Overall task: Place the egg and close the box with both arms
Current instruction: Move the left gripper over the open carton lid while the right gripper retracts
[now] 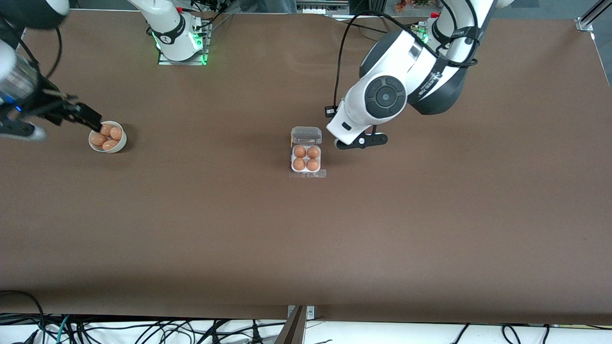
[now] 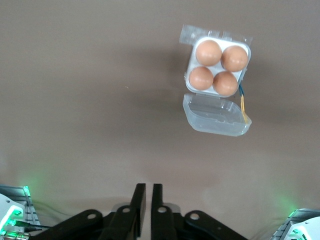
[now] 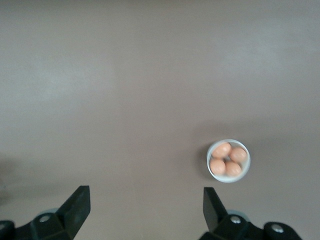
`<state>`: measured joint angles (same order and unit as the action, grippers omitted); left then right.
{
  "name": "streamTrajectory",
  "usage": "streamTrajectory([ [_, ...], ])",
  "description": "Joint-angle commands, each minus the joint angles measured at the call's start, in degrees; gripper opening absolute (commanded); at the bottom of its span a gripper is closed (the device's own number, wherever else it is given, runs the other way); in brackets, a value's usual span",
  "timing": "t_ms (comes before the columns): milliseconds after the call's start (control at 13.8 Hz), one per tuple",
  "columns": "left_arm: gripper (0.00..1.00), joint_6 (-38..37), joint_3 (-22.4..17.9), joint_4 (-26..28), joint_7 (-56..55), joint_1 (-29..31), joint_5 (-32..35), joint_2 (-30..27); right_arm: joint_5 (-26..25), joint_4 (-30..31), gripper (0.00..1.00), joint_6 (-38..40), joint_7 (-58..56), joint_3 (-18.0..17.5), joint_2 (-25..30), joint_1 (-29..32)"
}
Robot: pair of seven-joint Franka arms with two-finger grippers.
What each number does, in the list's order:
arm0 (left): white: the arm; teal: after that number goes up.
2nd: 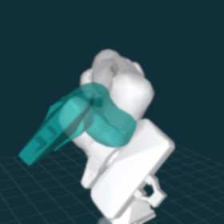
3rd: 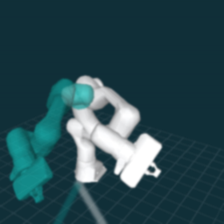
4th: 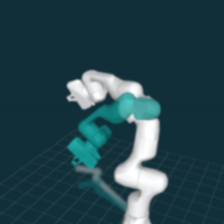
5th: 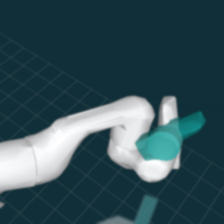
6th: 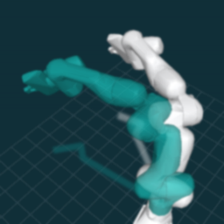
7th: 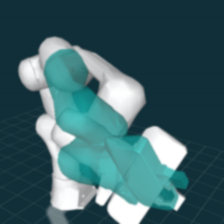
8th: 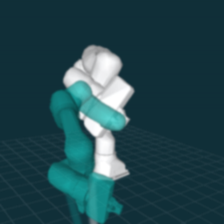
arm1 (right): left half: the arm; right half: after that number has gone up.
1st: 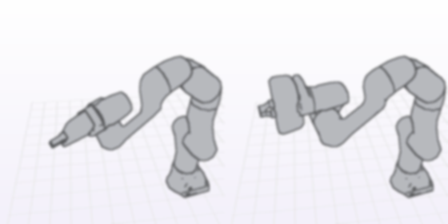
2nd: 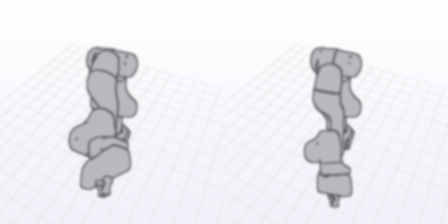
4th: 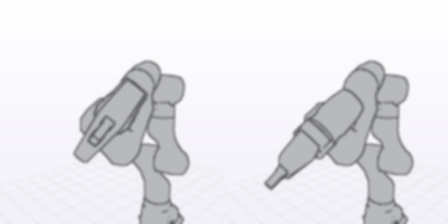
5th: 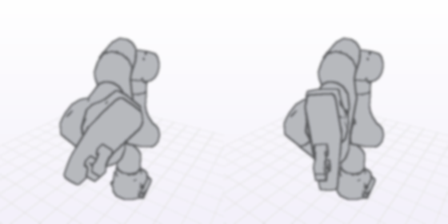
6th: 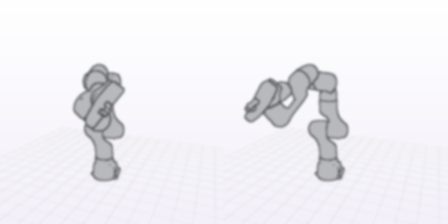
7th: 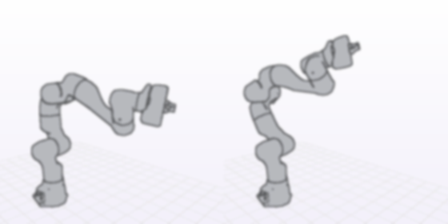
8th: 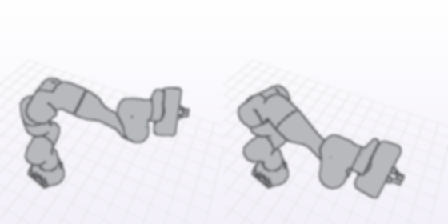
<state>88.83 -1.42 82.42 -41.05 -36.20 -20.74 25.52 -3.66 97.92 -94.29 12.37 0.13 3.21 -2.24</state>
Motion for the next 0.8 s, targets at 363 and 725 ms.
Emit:
streamTrajectory([
  [363,0.08,2.57,-0.52,-2.09,-0.96,-4.14,-7.64,8.40,2.69,-3.62,1.00,3.07,-4.55,1.62,0.04,0.49],
  [725,0.08,4.05,-0.43,-2.09,-2.36,-7.13,-9.50,12.09,2.78,-3.88,1.00,2.53,-4.72,1.36,-0.92,0.40],
])
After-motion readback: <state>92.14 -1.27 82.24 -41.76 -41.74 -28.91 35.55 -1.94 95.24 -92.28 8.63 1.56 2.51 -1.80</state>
